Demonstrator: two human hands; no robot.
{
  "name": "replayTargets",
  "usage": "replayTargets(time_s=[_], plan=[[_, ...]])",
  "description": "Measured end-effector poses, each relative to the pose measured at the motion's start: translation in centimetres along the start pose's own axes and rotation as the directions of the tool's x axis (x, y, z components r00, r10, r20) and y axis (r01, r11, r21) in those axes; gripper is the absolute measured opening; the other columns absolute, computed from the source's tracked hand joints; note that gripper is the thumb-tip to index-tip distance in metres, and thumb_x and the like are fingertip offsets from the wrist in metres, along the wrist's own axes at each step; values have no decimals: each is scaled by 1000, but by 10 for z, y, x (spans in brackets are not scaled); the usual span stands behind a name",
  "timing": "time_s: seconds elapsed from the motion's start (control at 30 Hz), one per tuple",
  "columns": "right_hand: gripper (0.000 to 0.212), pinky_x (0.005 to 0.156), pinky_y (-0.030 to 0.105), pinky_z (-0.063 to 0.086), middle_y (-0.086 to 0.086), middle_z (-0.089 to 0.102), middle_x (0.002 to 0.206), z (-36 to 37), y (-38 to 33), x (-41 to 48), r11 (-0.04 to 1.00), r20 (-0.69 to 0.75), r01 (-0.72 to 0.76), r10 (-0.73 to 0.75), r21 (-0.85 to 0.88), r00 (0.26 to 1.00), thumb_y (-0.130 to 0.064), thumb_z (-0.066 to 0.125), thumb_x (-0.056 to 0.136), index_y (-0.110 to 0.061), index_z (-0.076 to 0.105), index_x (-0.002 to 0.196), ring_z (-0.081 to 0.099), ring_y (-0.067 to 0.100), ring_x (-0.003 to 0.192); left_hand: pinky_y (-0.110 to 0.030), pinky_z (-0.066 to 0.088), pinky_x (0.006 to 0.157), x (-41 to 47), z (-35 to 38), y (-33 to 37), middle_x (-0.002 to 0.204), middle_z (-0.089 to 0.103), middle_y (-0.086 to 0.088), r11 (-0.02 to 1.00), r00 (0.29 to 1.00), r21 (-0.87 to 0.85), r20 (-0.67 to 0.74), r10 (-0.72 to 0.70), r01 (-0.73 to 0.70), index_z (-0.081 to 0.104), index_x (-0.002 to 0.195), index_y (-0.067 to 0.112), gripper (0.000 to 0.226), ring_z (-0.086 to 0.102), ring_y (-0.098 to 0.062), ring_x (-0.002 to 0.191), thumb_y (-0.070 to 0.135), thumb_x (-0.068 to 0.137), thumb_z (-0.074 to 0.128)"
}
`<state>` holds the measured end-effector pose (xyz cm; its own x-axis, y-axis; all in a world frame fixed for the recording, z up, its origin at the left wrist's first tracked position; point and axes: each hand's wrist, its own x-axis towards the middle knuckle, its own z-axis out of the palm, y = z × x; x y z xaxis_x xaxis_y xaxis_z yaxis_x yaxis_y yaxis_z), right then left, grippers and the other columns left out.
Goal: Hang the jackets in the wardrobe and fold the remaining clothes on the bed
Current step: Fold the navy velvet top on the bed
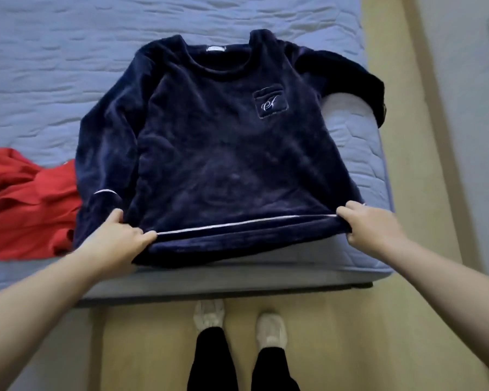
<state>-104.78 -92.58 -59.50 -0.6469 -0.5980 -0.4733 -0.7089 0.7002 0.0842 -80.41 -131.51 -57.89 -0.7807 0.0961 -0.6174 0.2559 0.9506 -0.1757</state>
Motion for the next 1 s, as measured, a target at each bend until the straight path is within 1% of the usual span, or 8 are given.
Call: replayTargets(time_s=[0.1, 0.2, 0.4, 0.53, 0.63, 0.77, 0.87, 1.0], plan=[[29, 63, 32, 38, 1, 49, 111, 27, -12, -22, 1000, 272, 21, -15, -19, 962, -16, 52, 85, -22, 46, 112, 59, 26, 100, -36, 32, 89, -13, 17, 43, 121, 62, 3, 999, 932, -25, 362, -22, 33, 40, 126, 24, 38, 60, -20, 111, 29, 88, 45], [36, 71, 31, 38, 3, 48, 122, 58, -22, -37, 999, 553, 28, 2, -45, 833, -16, 49, 86, -24, 46, 122, 55, 23, 112, -34, 43, 90, -14, 35, 77, 126, 58, -3, 981, 813, -142, 582, -23, 129, 49, 127, 18, 33, 57, -23, 115, 16, 94, 42], [31, 72, 29, 39, 2, 54, 122, 59, -36, -32, 997, 518, -69, 39, 38, 854, -23, 45, 90, -24, 51, 121, 56, 23, 109, -31, 42, 70, -1, 31, 88, 97, 56, -1, 776, 869, -494, 475, -137, 393, 47, 98, 20, 10, 55, -22, 86, 26, 94, 40], [34, 73, 30, 40, 2, 56, 124, 26, -66, -10, 991, 498, -60, -9, 122, 867, -23, 45, 89, -24, 50, 123, 55, 24, 109, -31, 42, 70, -3, 20, 55, 101, 59, 1, 569, 821, -593, 428, -377, 570, 52, 99, 22, 14, 54, -21, 85, 29, 91, 43], [36, 80, 32, 44, 1, 58, 123, -2, -108, 18, 968, 447, -39, -78, 246, 891, -23, 44, 89, -25, 48, 125, 56, 24, 110, -36, 47, 82, -3, 28, 15, 115, 60, -7, 359, 693, -632, 422, -585, 687, 54, 107, 18, 21, 57, -27, 103, 27, 88, 49], [37, 86, 32, 48, -4, 63, 115, -23, -181, 72, 918, 388, -29, -138, 396, 911, -23, 45, 88, -27, 50, 124, 58, 20, 105, -45, 42, 91, 3, 62, -36, 131, 46, -14, 3, 406, -588, 554, -726, 809, 41, 125, 14, 53, 45, -34, 121, 31, 81, 65], [34, 87, 29, 47, -7, 65, 103, -24, -244, 114, 782, 347, -111, -140, 613, 927, -18, 49, 86, -23, 55, 119, 59, 15, 97, -45, 39, 94, 12, 98, -57, 130, 50, -17, -208, 299, -568, 669, -680, 797, 38, 124, 11, 64, 48, -36, 120, 36, 77, 72], [42, 80, 29, 51, -3, 63, 114, -33, -328, 161, 369, 428, -370, -90, 853, 899, -19, 58, 86, -23, 51, 126, 58, 11, 90, -32, 44, 78, 13, 119, -75, 102, 69, -9, -272, 494, -761, 605, -624, 589, 61, 97, 15, 19, 62, -29, 97, 20, 79, 67]])
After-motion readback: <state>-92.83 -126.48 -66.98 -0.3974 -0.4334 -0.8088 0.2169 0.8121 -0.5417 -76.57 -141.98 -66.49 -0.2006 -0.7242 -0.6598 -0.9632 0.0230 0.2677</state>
